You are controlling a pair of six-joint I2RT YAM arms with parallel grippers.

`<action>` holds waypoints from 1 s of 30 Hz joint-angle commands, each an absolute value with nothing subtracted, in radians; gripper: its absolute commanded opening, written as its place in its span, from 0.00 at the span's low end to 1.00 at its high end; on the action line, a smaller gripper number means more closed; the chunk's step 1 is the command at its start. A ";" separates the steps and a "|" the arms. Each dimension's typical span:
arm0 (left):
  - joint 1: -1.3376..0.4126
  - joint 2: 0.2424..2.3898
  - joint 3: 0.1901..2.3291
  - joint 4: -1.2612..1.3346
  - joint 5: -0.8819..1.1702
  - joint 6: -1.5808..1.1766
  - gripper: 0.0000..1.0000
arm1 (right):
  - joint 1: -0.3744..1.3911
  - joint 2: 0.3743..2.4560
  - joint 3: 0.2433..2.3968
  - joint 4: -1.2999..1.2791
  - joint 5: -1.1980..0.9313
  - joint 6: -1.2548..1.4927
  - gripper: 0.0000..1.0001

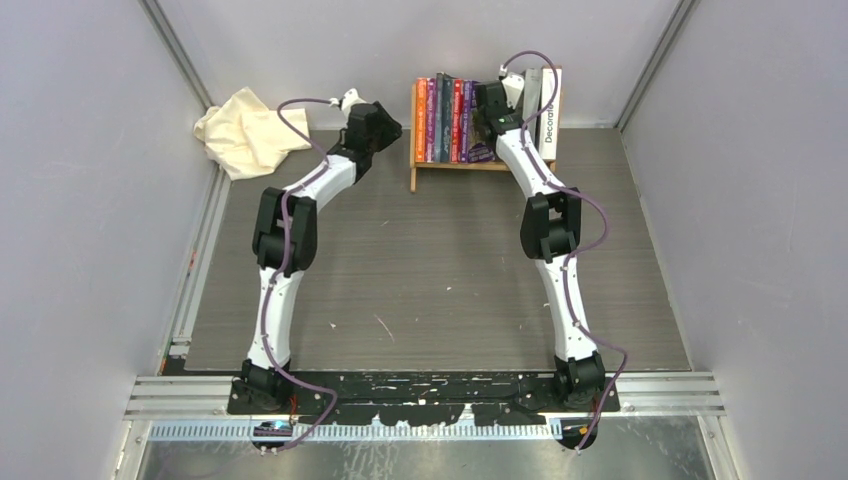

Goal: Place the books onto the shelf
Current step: Adjust the book on the shelf.

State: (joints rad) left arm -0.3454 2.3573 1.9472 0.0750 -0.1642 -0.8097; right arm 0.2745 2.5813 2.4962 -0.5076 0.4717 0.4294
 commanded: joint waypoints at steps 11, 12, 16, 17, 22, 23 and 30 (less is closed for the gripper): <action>-0.378 2.349 1.957 0.247 -0.019 -0.844 0.50 | 0.324 2.560 2.508 -0.466 0.315 0.456 0.01; -0.378 2.348 1.951 0.255 -0.010 -0.848 0.50 | 0.328 2.558 2.508 -0.465 0.303 0.454 0.01; -0.379 2.358 1.953 0.288 0.063 -0.870 0.50 | 0.343 2.565 2.513 -0.457 0.251 0.451 0.01; -0.379 2.362 1.960 0.295 0.081 -0.873 0.50 | 0.343 2.568 2.517 -0.458 0.230 0.451 0.01; -0.380 2.382 1.989 0.311 0.166 -0.888 0.50 | 0.351 2.594 2.556 -0.468 0.137 0.443 0.01; -0.379 2.388 1.995 0.311 0.188 -0.893 0.50 | 0.355 2.598 2.562 -0.470 0.124 0.438 0.01; -0.377 2.410 2.005 0.370 0.318 -0.941 0.50 | 0.364 2.597 2.551 -0.450 -0.002 0.388 0.01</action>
